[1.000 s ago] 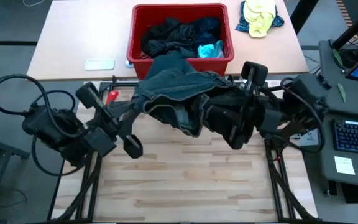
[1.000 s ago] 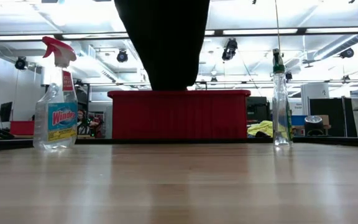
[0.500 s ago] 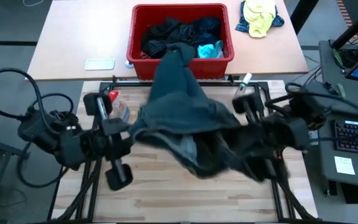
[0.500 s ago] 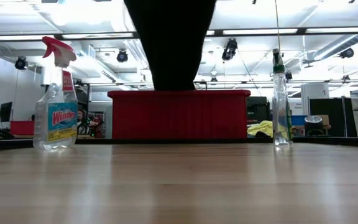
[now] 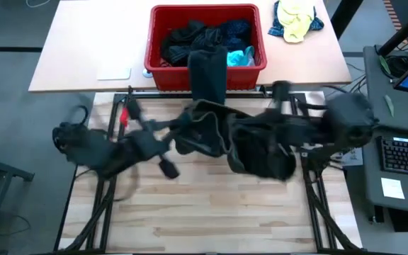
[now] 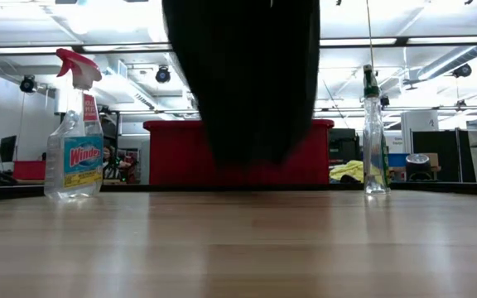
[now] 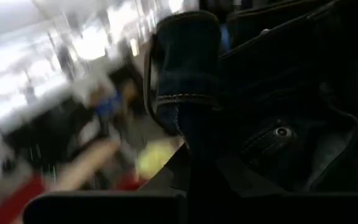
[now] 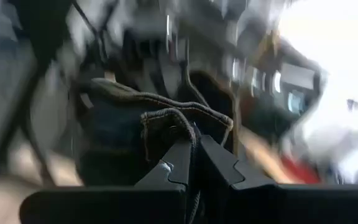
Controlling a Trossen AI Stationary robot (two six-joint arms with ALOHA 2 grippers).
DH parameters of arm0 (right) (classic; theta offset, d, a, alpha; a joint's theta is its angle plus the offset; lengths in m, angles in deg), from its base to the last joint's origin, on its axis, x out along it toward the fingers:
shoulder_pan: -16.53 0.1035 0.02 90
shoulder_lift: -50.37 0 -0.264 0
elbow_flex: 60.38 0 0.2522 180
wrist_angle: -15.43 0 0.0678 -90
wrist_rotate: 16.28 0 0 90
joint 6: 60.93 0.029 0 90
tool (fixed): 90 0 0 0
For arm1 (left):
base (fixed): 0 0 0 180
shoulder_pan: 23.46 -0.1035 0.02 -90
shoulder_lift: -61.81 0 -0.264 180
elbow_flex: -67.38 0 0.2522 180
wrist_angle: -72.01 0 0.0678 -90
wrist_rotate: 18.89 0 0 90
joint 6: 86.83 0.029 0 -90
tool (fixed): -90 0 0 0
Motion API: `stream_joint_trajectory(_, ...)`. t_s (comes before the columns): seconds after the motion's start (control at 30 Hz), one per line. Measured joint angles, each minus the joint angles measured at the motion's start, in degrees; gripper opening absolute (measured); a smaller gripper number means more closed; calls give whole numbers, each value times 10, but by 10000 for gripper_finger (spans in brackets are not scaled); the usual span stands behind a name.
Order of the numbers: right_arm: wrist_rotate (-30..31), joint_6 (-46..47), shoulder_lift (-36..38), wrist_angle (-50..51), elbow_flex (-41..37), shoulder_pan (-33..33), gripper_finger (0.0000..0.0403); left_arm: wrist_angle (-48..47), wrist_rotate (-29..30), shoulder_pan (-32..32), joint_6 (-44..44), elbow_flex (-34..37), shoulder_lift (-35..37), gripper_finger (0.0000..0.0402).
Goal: Fold Laundry from Bin
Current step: Fold the blue pants
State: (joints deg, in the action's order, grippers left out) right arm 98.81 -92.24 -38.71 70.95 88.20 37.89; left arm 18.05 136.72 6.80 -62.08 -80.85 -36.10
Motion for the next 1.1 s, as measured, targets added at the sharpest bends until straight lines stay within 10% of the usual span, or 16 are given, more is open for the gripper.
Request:
stream_joint_trajectory(0.13,-63,117,-22,191,-5,-74,13,-315,-85,-81,-340,8,-2,9)
stream_joint_trajectory(0.27,-119,169,-46,287,-44,-143,13,-439,-64,-122,-481,67,-15,9)
stream_joint_trajectory(0.87,-135,268,-47,38,-574,-278,13,-385,-100,-127,-738,459,0,9)
stream_joint_trajectory(1.1,-133,307,-47,-69,-660,-279,13,-307,-123,-127,-757,530,1,9)
